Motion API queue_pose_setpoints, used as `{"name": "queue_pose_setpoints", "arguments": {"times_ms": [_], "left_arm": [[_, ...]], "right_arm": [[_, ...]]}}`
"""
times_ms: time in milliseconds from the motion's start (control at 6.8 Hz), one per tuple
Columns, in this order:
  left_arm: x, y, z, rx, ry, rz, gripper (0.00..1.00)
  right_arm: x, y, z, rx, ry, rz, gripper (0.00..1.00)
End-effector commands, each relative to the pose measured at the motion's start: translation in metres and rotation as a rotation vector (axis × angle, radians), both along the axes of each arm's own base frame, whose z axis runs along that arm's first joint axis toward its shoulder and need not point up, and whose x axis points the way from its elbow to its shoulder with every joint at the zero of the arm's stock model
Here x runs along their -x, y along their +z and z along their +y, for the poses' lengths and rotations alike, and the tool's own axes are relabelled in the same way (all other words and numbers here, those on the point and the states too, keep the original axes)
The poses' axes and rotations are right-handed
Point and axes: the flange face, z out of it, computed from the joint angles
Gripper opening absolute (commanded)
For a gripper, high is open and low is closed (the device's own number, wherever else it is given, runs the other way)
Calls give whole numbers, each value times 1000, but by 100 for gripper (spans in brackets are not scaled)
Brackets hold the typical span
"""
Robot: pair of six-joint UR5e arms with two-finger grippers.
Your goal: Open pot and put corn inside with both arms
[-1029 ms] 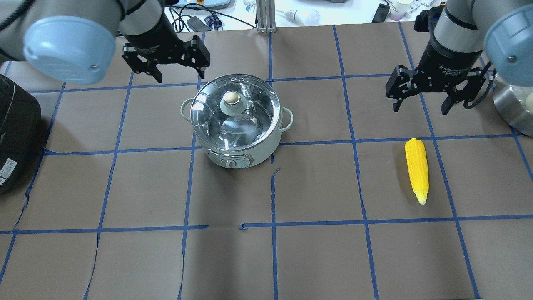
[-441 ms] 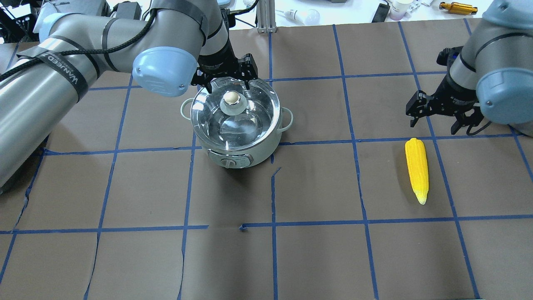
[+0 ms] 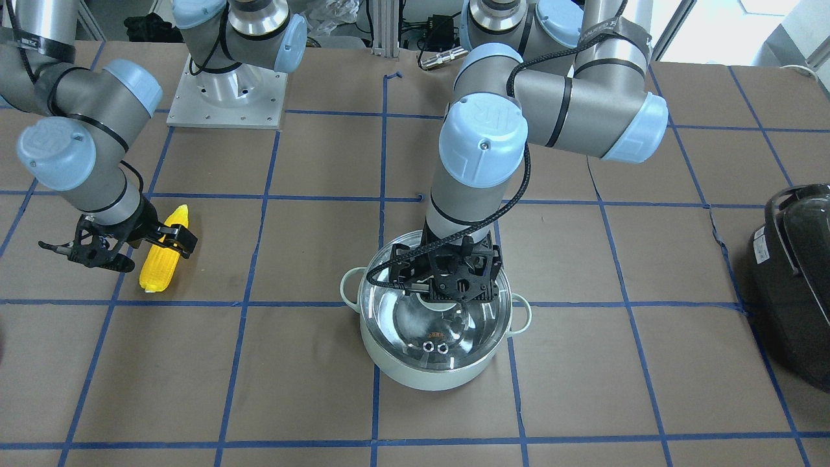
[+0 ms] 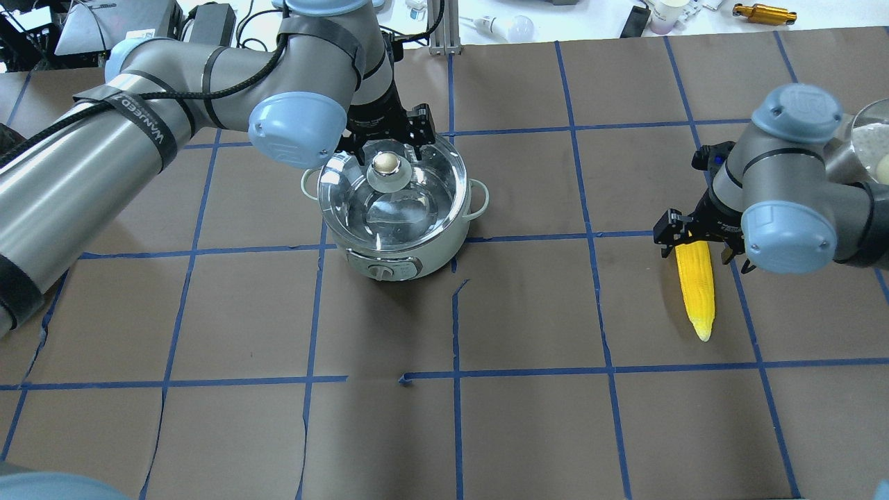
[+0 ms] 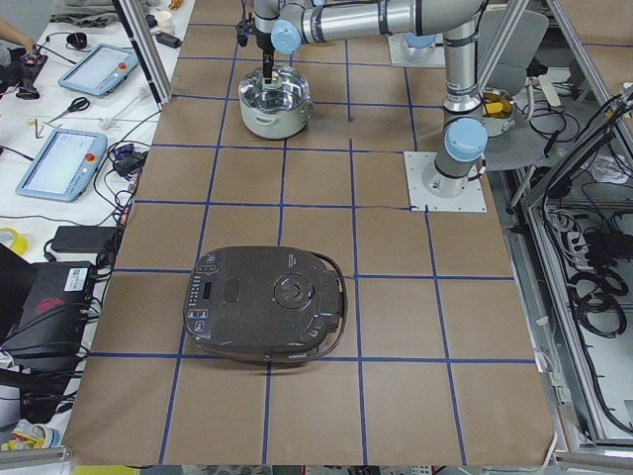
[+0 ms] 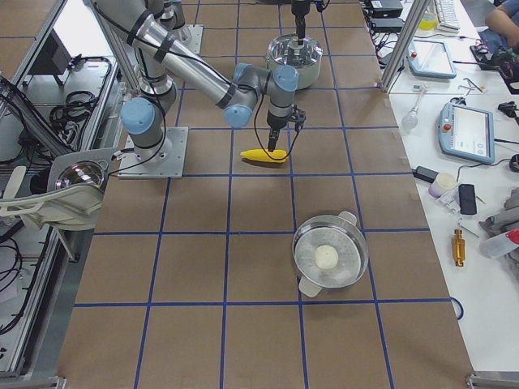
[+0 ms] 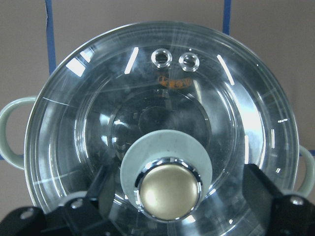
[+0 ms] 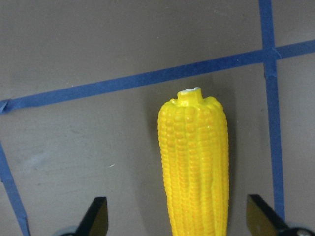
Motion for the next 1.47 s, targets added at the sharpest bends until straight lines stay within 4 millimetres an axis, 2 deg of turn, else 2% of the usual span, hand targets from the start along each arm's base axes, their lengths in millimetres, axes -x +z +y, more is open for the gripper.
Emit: {"name": "queue_pose_setpoints", "arguments": {"times_ms": [0,147,294,441,588,735,882,1029,1176,1324], "left_arm": [[0,-5,0,-8,2,-2,82],[0,-8,2,-14,-3,-4,73],[-2,-9,3,-13,-12,-21,56],[-5,-9,2,-8,-12,-44,45],[-9,0,4,1,-11,-67,44],[-10,17,6,20,-10,-69,42],[-12,25,7,27,-7,-63,37],[-15,50,10,37,-3,-56,37],[-39,82,5,23,14,-62,37],[-100,90,-9,2,50,-71,36]], "right_arm": [[3,-19,8,-34,21,41,100],[2,-32,13,-62,21,33,100],[2,-42,13,-81,20,28,100],[3,-47,12,-90,13,27,92],[14,-48,13,-95,-15,25,76],[23,-49,14,-100,-26,18,1],[24,-45,10,-85,-37,12,0],[25,-28,-3,-39,-45,14,0],[22,2,-28,26,-52,17,0],[-9,35,-53,75,-54,-2,0]]}}
